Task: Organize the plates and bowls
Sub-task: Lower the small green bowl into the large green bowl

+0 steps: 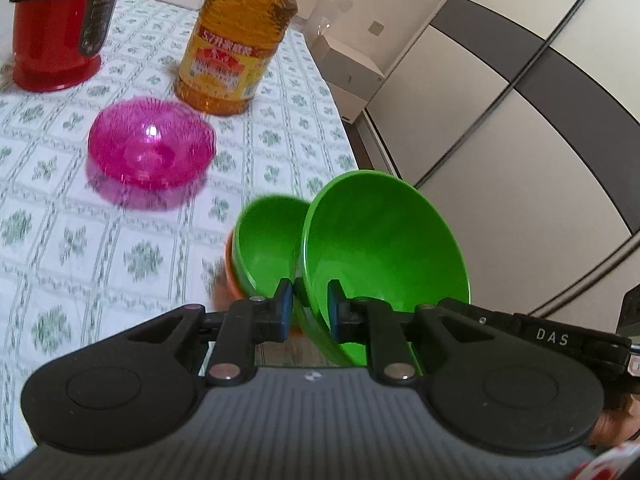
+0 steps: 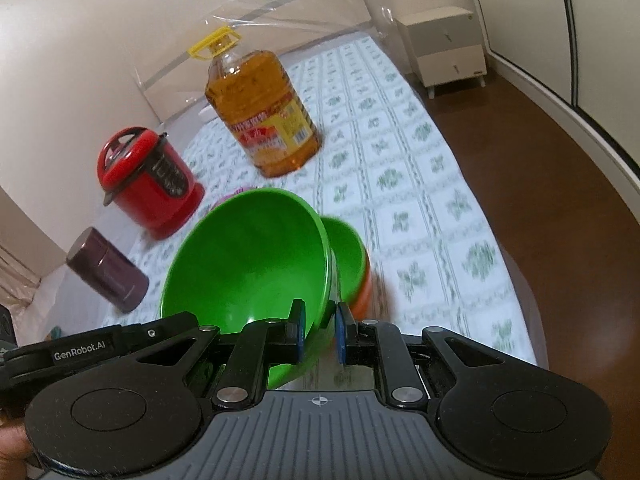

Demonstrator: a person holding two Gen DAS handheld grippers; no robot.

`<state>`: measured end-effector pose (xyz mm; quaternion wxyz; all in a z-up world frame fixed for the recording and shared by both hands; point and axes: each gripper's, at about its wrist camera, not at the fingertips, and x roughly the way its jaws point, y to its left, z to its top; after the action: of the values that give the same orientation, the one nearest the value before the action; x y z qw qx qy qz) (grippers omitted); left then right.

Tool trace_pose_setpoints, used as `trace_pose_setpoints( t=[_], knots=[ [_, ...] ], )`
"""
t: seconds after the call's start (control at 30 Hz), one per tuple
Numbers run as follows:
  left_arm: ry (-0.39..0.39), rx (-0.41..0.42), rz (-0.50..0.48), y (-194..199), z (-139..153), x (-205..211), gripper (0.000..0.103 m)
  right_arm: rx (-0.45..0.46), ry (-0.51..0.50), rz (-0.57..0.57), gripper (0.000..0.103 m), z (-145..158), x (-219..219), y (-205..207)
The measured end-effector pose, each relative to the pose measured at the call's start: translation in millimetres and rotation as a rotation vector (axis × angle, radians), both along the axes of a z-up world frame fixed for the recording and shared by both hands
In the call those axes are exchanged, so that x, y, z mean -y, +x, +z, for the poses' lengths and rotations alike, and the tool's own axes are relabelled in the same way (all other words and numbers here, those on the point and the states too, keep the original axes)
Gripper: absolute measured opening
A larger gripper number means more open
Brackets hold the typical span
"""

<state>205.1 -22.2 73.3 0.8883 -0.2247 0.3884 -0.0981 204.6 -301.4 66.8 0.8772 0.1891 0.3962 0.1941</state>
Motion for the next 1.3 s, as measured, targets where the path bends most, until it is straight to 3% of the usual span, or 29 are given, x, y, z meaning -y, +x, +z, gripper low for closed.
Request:
trace_pose_setpoints(
  t=[0.13, 0.33, 0.6, 0.97, 1.3],
  knots=[
    [0.03, 0.005, 0.006, 27.9, 1.2, -3.6, 0.015, -0.017, 0.008, 0.007, 0.015, -2.7, -4.9, 31.1],
    [0.072, -0.036, 0.003, 56.3, -19.7, -4.3, 0.015, -0.059, -0.012, 0.009, 0.015, -24.0, -15.5, 65.9],
    [0.102, -0.073, -0.013, 64.0, -45.3, -3.3, 0.016, -0.108, -0.029, 0.016, 0.015, -53.9, -19.8, 80.7],
    [0.214, -0.044, -0.037, 66.8, -51.4, 5.3, 0.018, -0.111, -0.049, 0.031, 0.018, -64.7, -25.0, 85.8],
    [0.108, -0.025, 0.031, 47.7, -49.4, -13.2, 0.02, -0.077, 0.016, -0.023, 0.033, -57.0, -9.5, 71.9]
  ],
)
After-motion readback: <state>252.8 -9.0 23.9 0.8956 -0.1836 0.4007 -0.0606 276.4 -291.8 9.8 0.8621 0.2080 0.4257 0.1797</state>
